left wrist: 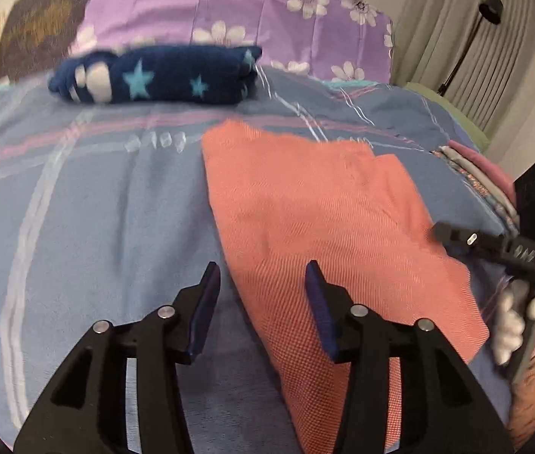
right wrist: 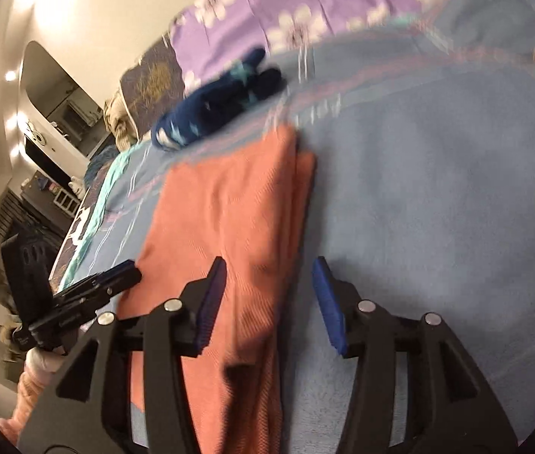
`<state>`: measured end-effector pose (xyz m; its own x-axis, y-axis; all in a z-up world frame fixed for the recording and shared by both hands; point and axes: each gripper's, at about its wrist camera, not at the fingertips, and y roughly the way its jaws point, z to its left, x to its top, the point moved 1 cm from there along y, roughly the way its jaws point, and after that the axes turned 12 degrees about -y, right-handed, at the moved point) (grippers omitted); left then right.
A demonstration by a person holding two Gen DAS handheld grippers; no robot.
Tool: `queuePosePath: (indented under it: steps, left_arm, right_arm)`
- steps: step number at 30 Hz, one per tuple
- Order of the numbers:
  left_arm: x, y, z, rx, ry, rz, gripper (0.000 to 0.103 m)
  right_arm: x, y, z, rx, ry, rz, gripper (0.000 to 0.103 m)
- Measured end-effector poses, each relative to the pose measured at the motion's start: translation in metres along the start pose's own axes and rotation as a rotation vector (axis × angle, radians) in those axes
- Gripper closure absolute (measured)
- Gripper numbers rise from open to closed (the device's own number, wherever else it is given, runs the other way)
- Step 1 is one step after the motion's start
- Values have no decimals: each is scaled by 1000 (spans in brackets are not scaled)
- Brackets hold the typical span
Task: Fold small clothes
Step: 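Straighten the folded shirt's edge with the open left tool, then slide the right tool's fingers under the folded coral shirt's end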
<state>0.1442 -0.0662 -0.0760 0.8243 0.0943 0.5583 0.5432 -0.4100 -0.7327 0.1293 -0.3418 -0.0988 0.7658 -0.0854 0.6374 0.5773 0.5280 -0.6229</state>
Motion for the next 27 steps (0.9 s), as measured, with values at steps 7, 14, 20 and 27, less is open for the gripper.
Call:
queuePosePath:
  steps: [7,14,20,27]
  left_arm:
    - [2,17,19,-163,-117,82,49]
    - [5,18,11,-176,-53,136,47]
    - [10,30,14,-223,-60,146,47]
    - [17,38,9,-215,-17,154,45]
  right_arm:
    - [2,13,8,29,-51,40,50]
    - [10,11,11,46,-49,181,53]
    - [15,22,2,91,-20,190,53]
    - [28,40,-5,128,-12,157,53]
